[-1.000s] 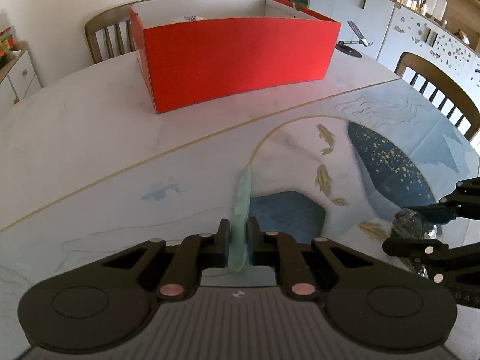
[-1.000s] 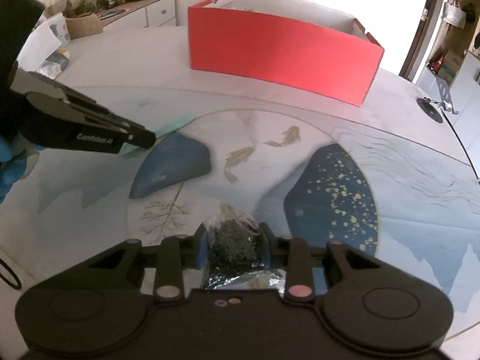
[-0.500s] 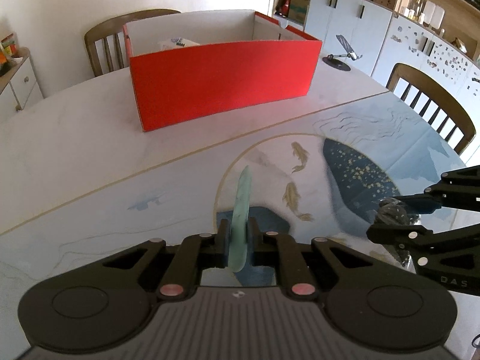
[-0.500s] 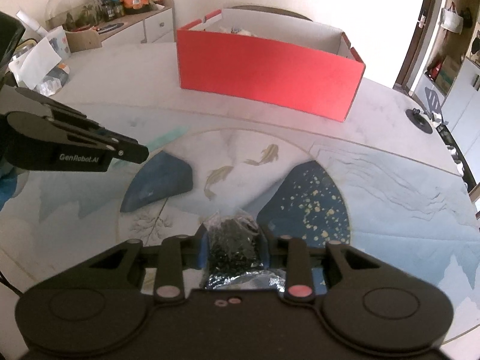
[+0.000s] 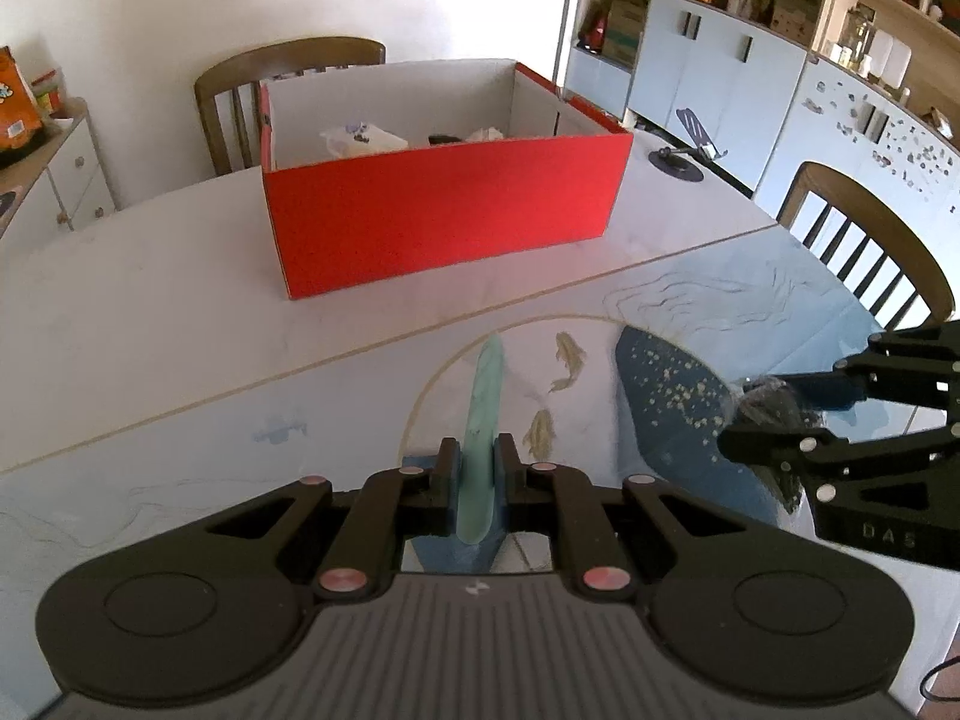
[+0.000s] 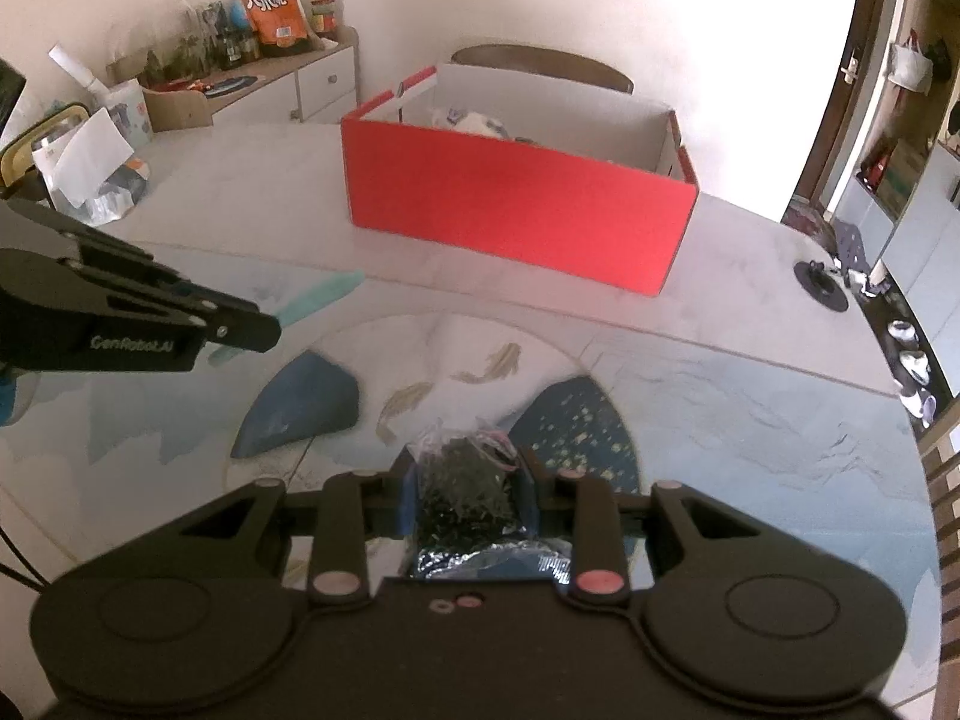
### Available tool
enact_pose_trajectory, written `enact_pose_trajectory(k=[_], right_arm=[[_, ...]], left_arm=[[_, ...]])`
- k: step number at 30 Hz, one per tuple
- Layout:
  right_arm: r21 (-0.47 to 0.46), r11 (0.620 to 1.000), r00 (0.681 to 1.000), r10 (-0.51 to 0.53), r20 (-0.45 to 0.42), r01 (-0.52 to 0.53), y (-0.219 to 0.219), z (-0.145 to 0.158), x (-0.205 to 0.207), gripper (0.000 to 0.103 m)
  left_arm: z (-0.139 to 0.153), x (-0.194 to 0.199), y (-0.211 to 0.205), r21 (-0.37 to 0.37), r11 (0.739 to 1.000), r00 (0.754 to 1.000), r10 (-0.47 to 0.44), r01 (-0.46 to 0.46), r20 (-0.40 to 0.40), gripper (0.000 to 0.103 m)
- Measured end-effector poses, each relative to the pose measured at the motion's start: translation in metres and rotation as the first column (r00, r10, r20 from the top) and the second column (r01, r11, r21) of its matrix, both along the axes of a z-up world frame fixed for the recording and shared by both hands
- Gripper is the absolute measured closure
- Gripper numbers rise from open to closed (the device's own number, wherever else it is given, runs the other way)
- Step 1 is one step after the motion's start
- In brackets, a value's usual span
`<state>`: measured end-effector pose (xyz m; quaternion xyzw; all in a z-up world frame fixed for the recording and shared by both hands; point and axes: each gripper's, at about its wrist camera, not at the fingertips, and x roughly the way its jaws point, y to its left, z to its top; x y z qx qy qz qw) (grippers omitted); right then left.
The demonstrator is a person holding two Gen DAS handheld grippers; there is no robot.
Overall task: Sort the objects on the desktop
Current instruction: 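Lift and carry the black bag and green stick toward the red box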
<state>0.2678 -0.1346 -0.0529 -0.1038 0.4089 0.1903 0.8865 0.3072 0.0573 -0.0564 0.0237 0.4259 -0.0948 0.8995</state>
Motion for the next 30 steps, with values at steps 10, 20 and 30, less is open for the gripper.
enact_pose_trajectory(k=[10,20,30], right_arm=[[0.05,0.998,1.0,0.028,0.011,-0.029,-0.02,0.029,0.021,0.072],[0.077,0.995,0.997,0.059,0.059,-0.063,-0.033,0.052,0.048,0.072],[0.109,0.99,0.993,0.085,0.084,-0.093,-0.042,0.072,0.081,0.072]], left_arm=[[0.03,0.004,-0.018,-0.008,0.999,0.999,0.041,-0.041,0.027,0.093],[0.054,0.02,-0.031,-0.019,0.997,0.995,0.082,-0.081,0.065,0.093],[0.072,0.04,-0.038,-0.017,0.993,0.989,0.118,-0.117,0.086,0.093]])
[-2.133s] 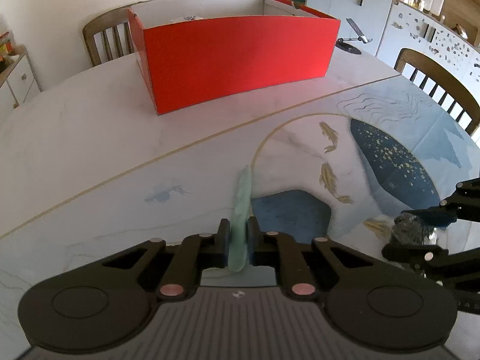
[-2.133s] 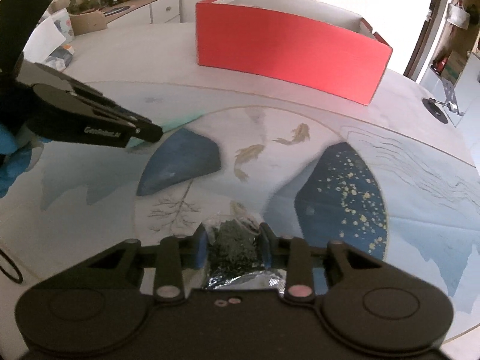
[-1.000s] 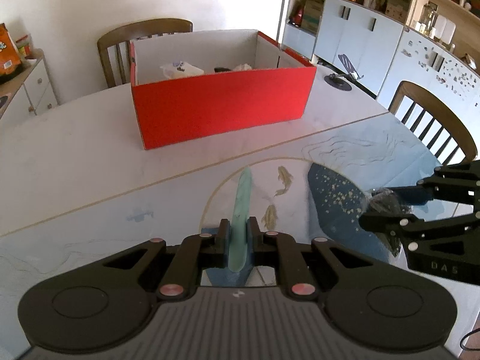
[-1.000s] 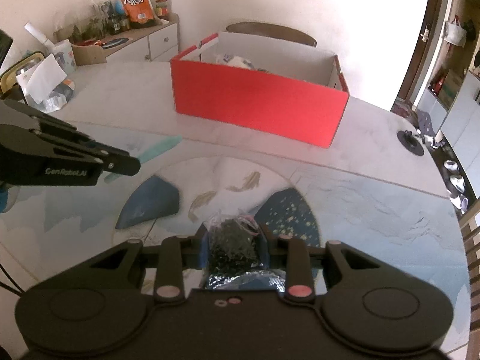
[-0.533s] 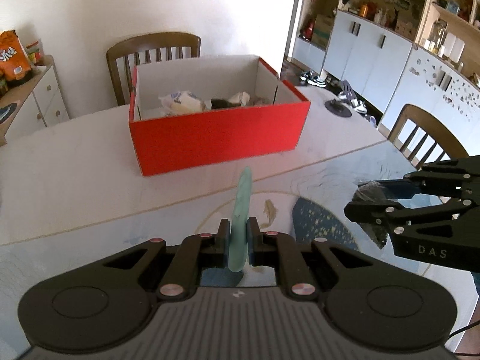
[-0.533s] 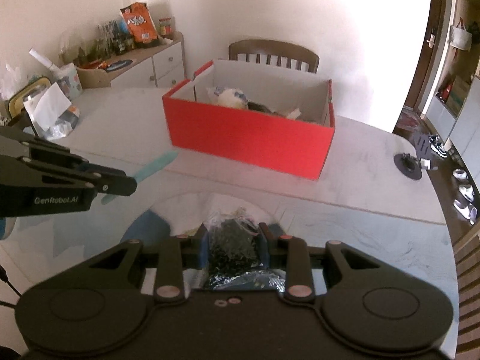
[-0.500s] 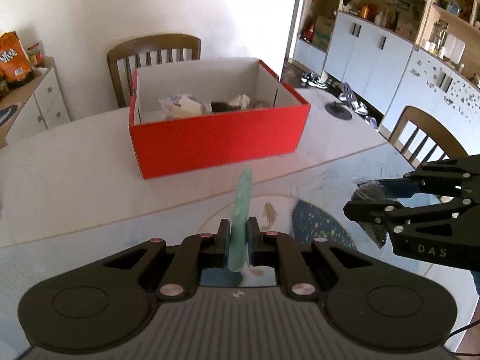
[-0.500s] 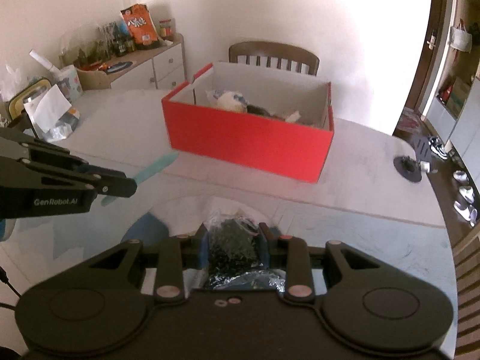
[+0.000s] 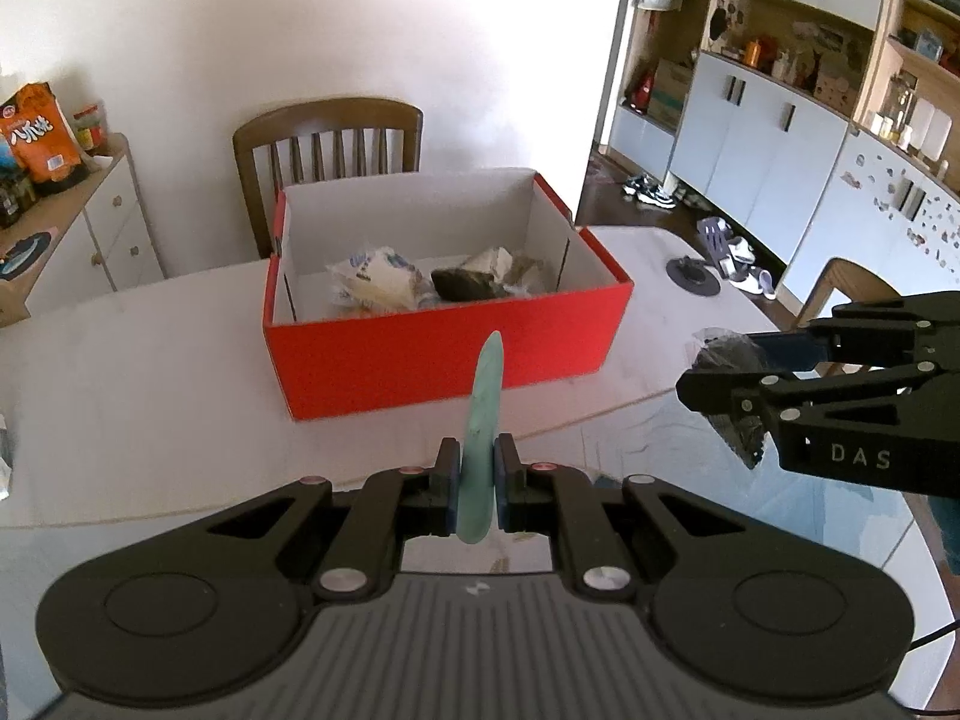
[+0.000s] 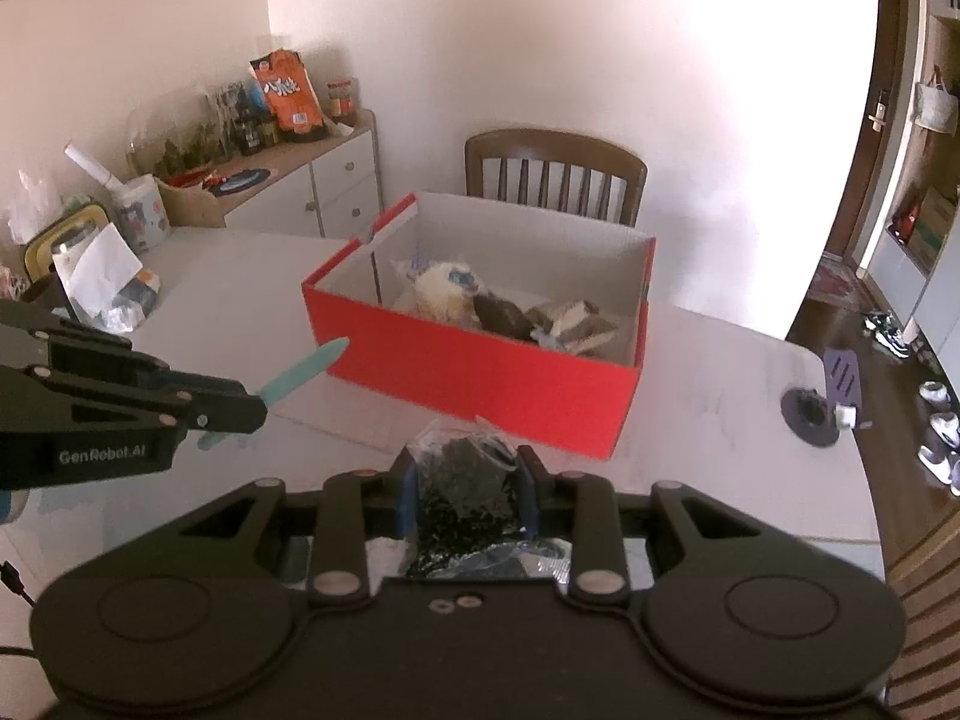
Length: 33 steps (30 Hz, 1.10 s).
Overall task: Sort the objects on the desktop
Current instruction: 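Lift and carry the black bag and green stick toward the red box, then lower the black bag and green stick into the red box and open both tools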
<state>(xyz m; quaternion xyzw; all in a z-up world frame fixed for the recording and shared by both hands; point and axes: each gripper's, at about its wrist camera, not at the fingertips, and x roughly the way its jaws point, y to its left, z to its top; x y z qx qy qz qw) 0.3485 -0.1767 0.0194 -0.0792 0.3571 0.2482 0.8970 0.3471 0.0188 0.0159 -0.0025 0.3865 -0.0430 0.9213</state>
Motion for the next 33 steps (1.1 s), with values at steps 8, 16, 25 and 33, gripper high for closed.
enact_pose_trajectory(k=[8,16,25,33], right_arm=[[0.019,1.0,0.999,0.02,0.026,-0.02,0.0,0.014,0.025,0.072],[0.033,0.999,0.999,0.026,0.026,-0.027,-0.002,0.021,0.055,0.072],[0.032,0.999,0.999,0.033,-0.016,-0.032,0.0,0.019,0.097,0.072],[0.038,0.998,0.998,0.046,-0.052,-0.045,0.006,0.015,0.128,0.072]], left_arm=[[0.012,0.018,-0.003,0.004,1.0,1.0,0.014,-0.014,0.012,0.093],[0.019,0.041,-0.005,0.015,1.0,1.0,0.014,-0.014,0.022,0.093],[0.014,0.074,-0.001,0.022,1.0,1.0,0.011,-0.01,-0.026,0.093],[0.014,0.106,0.008,0.038,0.999,0.998,0.016,-0.014,-0.062,0.093]])
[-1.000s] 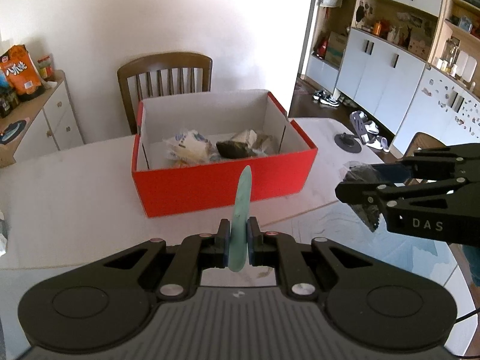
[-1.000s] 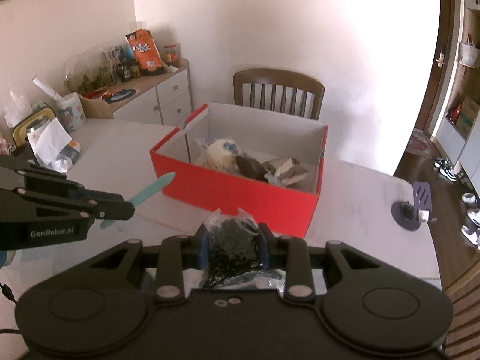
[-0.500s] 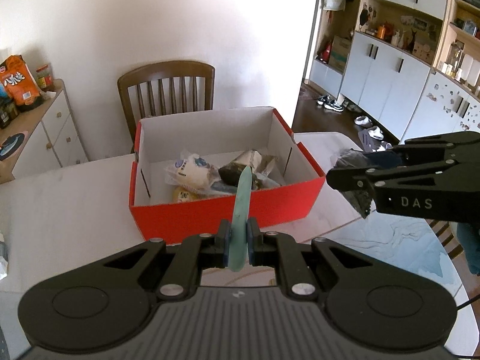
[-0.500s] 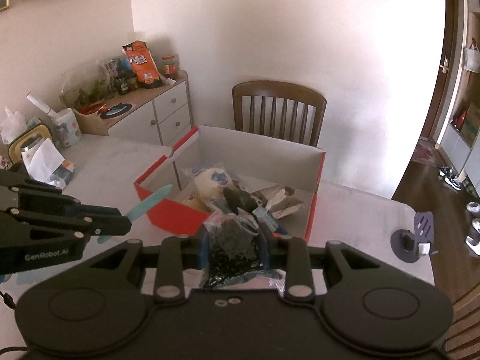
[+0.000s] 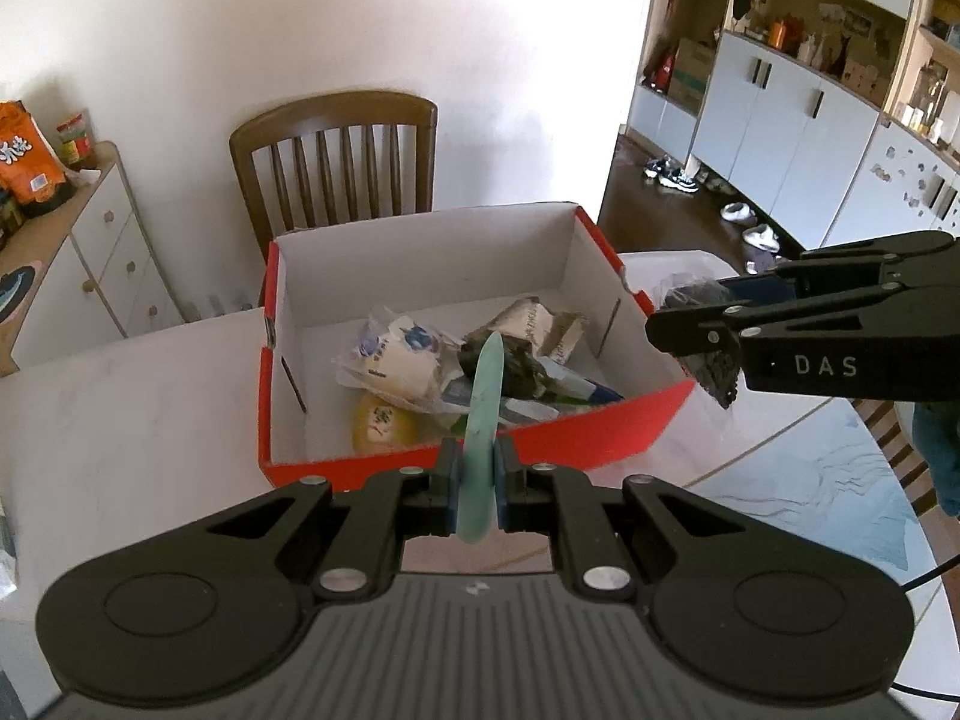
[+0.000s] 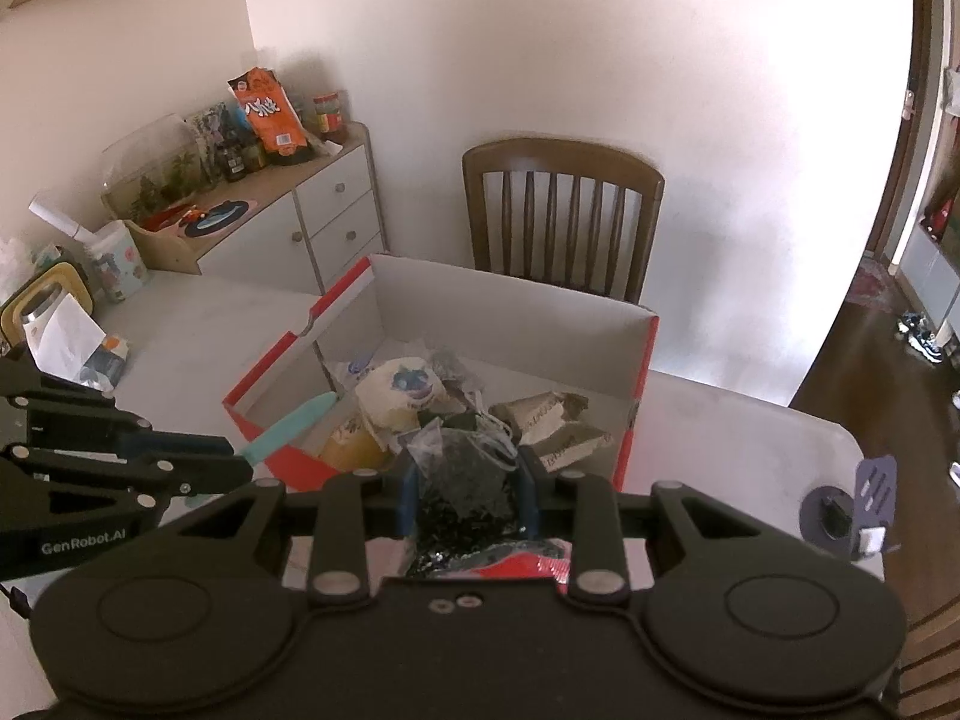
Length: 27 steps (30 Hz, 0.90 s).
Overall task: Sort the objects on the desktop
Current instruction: 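Lower the black bag and green stick into the red box and open both tools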
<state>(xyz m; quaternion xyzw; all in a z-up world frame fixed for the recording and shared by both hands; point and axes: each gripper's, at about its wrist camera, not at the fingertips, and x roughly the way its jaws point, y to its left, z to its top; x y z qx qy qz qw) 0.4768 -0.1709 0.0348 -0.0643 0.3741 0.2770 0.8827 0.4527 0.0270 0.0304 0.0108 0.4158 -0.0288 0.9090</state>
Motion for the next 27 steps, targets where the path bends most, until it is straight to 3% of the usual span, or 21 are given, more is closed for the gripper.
enact_pose_trajectory(k=[17,23,27], right_arm=[[-0.003,1.0,0.999,-0.03,-0.015,0.03,0.013,-0.015,0.06,0.072],[-0.015,0.999,0.999,-0.042,-0.029,0.042,0.018,-0.026,0.077,0.072],[-0.028,0.998,0.998,-0.05,-0.039,0.049,0.022,-0.035,0.088,0.072]], left_arm=[[-0.011,0.057,0.011,0.106,0.988,0.992,-0.109,0.115,-0.058,0.093],[-0.022,0.077,0.021,0.126,0.986,0.992,-0.099,0.108,-0.078,0.093],[-0.026,0.085,0.031,0.126,0.991,0.997,-0.047,0.055,-0.063,0.093]])
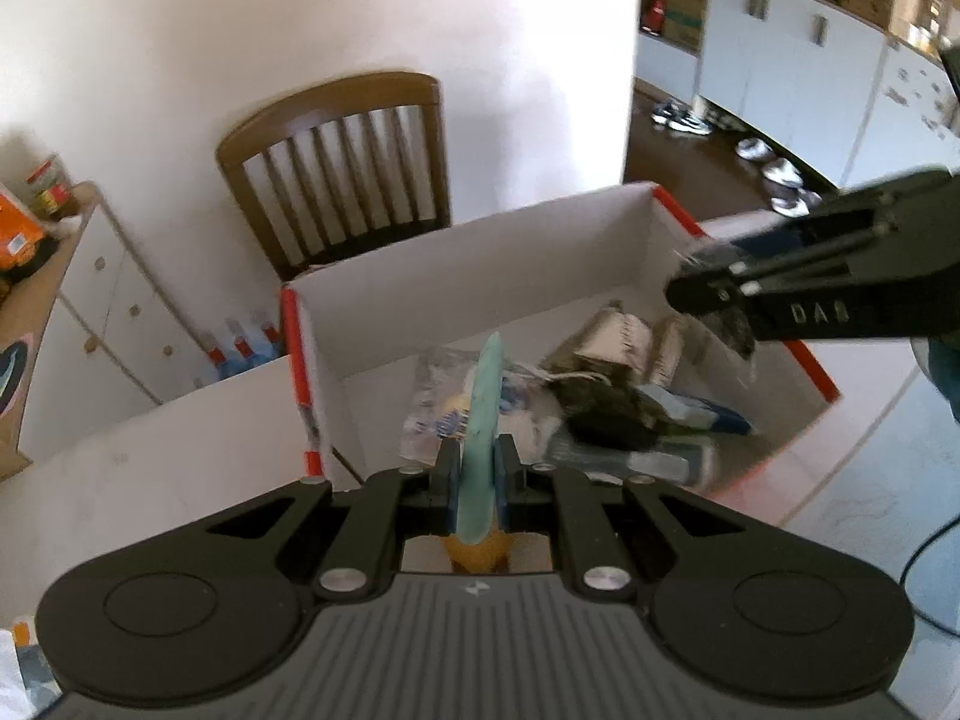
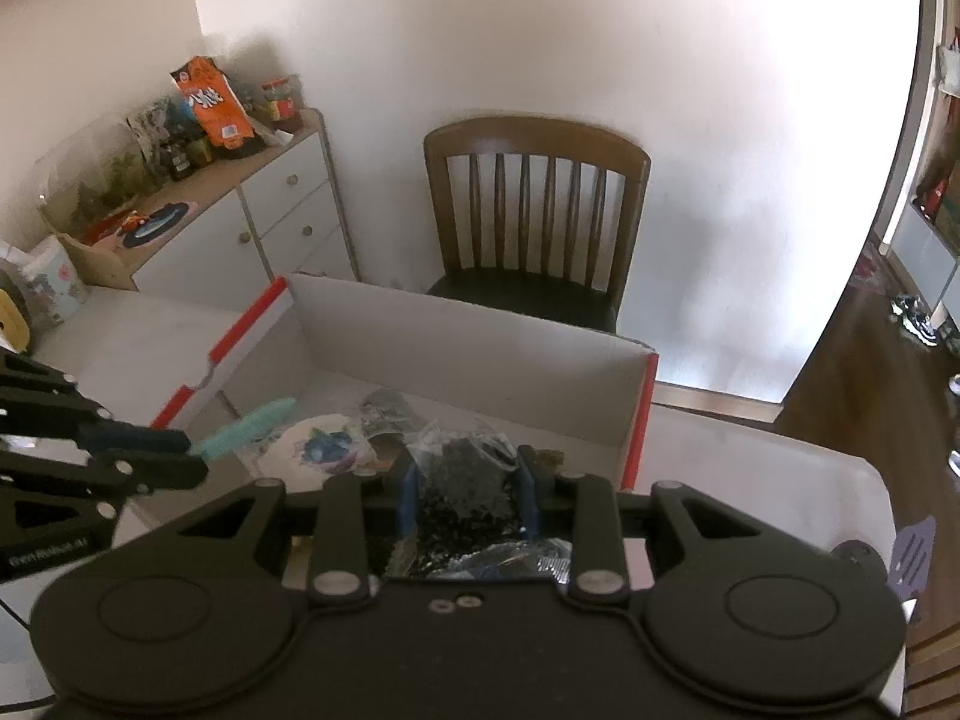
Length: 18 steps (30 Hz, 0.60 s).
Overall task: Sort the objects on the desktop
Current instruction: 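Lower the black bag and green stick into the red box and open both tools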
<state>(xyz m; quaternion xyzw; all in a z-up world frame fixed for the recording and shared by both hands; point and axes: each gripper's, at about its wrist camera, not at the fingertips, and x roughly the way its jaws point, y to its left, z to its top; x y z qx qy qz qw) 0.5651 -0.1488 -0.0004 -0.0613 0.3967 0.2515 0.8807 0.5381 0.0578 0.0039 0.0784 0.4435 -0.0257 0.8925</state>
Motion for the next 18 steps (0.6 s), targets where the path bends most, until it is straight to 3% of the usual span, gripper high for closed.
enact_pose_trajectory(k=[4,18], right_arm=[[-0.009,1.0,1.0,-0.008,-0.009,0.008,0.005,-0.01,0.008,0.072],[-0.067,0.998,0.999,-0.02,-0.031,0.017,0.022,-0.044,0.028,0.072]], left_arm=[[-0.005,0.014,0.015,-0.015,0.997,0.997,0.071,-0.071,-0.008,0.093],[-0.033,0.045,0.015,0.105,0.98,0.984,0.173,-0.167,-0.052,0.094]])
